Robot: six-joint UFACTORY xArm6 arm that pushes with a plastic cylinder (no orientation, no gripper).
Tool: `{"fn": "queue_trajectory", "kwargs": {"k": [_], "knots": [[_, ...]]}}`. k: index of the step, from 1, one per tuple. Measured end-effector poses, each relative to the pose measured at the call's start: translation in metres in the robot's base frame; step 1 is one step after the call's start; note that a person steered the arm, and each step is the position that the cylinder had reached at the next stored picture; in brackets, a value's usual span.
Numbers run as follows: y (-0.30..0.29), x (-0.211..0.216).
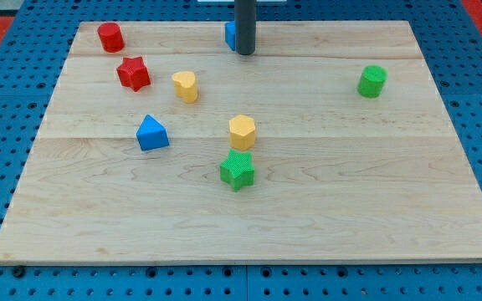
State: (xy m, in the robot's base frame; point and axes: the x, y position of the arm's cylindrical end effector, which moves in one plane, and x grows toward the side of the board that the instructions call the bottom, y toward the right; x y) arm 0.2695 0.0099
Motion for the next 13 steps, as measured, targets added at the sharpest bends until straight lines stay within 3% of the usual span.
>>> {"fn": "queue_trajectory", "kwargs": {"k": [1,2,3,4,5,6,7,8,9,10,11,12,13], "knots": [[0.081,0.004],[0.11,0.01],[0.1,0.08],[0.126,0.185],[0.083,0.253],[-0.016,0.267],[-0.077,0.231],[-0.099,0.185],[-0.081,0.197],[-0.051,0.241],[0.028,0.221],[0.039,0.227],[0.059,0.194]]}}
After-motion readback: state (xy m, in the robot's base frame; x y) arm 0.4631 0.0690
